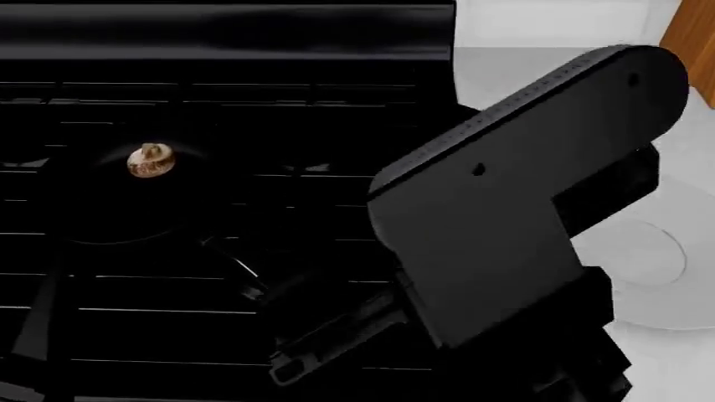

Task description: Pick up the pan and dump the vegetables in it onto the plate. Then return the pan to the stove.

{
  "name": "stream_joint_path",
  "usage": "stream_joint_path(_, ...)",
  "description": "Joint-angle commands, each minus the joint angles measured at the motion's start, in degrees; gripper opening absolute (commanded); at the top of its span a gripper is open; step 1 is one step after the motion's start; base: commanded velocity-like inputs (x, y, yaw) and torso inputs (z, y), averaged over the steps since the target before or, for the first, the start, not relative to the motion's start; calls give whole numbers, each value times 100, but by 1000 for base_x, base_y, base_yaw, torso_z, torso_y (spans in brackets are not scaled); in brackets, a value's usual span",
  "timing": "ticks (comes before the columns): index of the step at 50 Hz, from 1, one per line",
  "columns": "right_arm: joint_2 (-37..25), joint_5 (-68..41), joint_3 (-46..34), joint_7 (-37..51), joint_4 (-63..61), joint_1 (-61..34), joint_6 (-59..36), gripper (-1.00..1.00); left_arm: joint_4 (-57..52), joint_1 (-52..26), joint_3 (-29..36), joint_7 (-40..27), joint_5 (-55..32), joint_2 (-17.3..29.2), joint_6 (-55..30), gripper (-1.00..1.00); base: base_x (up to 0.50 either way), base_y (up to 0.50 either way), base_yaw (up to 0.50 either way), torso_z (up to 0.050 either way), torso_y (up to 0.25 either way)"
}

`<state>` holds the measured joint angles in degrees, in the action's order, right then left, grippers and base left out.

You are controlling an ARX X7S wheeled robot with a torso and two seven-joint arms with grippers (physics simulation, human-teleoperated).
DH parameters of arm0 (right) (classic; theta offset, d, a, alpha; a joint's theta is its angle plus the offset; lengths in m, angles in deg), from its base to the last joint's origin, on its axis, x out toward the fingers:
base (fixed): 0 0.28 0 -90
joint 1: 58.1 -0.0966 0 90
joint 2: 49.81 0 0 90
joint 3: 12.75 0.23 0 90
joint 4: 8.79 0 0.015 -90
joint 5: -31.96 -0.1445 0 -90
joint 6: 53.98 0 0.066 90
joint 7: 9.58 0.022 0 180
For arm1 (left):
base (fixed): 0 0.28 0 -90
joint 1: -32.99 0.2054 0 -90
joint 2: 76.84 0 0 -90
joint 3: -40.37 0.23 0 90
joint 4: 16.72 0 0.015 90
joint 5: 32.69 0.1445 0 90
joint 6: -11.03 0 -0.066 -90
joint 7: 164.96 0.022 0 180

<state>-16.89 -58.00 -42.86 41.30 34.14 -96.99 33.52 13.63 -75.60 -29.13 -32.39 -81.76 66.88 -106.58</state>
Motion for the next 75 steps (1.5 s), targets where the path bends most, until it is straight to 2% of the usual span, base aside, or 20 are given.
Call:
stream_joint_path(1,477,-1131,301,-1380,860,-295,-380,100,47,-287,711,-487,-145,468,505,100,0,0,0,0,0)
stream_joint_path(14,1330,-1567,356,-2261,1816,213,-583,100,144,-191,817,-459,42,476,675,100,0,0,0,0,0)
stream_joint_path(18,1475,-1605,451,-2324,1751,271,-540,100,189,-187,822,-441,44,488,720,100,0,0,0,0,0)
stream_joint_path(36,1836,-1582,467,-2760,2176,1071,-312,100,187,-359,921,-495,-66,499,624,100,0,0,0,0,0)
stream_joint_path(41,1933,-1572,508,-2896,2387,1092,-336,100,42,-182,894,-630,-76,694,737,100,0,0,0,0,0)
stream_joint_path(55,2271,-1622,457,-3491,3408,1588,-307,100,-6,-358,1251,-844,-67,938,971,100,0,0,0,0,0)
stream_joint_path(75,2945,-1740,354,-4193,4593,2401,-318,100,73,-493,1527,-860,-3,980,1122,100,0,0,0,0,0)
